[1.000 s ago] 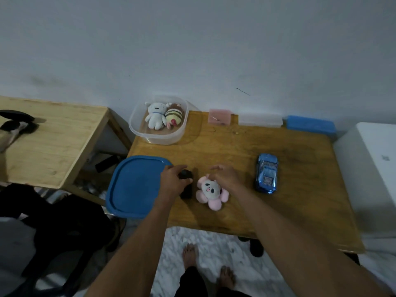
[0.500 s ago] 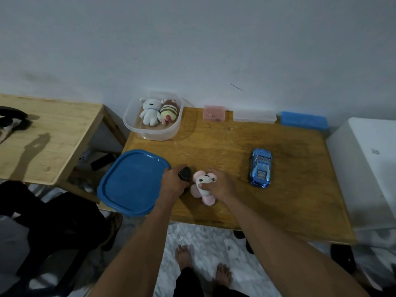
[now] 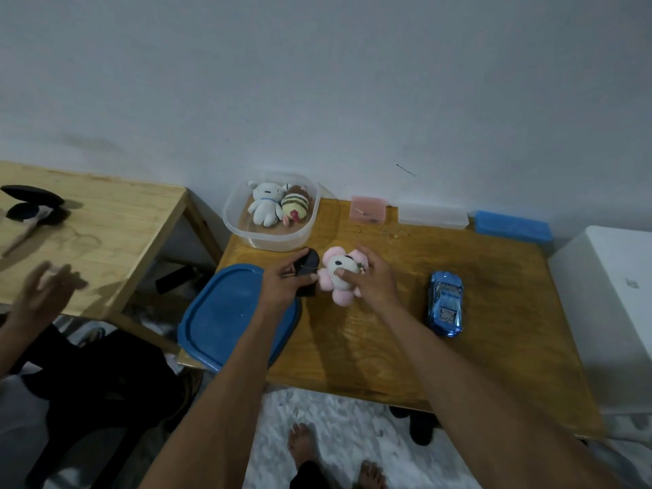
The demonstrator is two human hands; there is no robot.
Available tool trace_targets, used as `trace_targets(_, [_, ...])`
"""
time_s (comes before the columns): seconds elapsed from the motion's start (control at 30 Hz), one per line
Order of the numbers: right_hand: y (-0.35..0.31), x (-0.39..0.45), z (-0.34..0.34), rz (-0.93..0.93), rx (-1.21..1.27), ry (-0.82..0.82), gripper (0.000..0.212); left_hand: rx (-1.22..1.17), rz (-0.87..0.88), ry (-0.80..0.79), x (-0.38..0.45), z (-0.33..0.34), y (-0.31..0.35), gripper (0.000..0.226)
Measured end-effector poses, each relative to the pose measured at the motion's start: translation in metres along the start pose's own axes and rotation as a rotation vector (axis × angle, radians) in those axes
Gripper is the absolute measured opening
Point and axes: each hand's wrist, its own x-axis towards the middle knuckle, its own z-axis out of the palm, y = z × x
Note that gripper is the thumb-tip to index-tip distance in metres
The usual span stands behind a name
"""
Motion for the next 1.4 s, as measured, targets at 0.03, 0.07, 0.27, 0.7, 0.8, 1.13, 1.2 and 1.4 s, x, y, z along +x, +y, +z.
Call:
trace_targets(0.03, [-0.008,0.006,0.005,-0.008,0.013,0.006,0.079,-0.030,0.008,-0.008,0.004,-0.005,0.009,0.060])
trace_targets(0.07, [-0.016,0.011,0.011,-0.017,0.025,0.012,0.083,-0.045,0.019,-0.012,0.008,-0.010,0.018,0.061])
trace_targets(0.27, [-0.059,0.048,0.052,-0.041,0.096,0.013,0.069,-0.026,0.079,-0.014,0.044,-0.055,0.059,0.066])
trace_targets(0.7, [-0.090,0.139,0.130,0.045,0.152,-0.023,0.065,0.166,0.047,-0.150,0.163,-0.128,0.079,0.076])
trace_targets(0.8, [-0.080,0.147,0.145,0.061,0.135,-0.020,0.066,0.284,0.012,-0.158,0.186,-0.138,0.066,0.077])
trace_targets(1.13, [-0.064,0.166,0.175,0.066,-0.225,-0.014,0.060,0.732,-0.053,-0.131,0.220,-0.121,0.055,0.074])
trace_targets(1.2, [-0.062,0.170,0.176,0.090,-0.253,-0.010,0.058,0.789,-0.050,-0.120,0.223,-0.118,0.052,0.073])
trace_targets(1.4, [-0.060,0.177,0.181,0.153,-0.281,-0.006,0.054,0.825,-0.016,-0.136,0.219,-0.115,0.049,0.079])
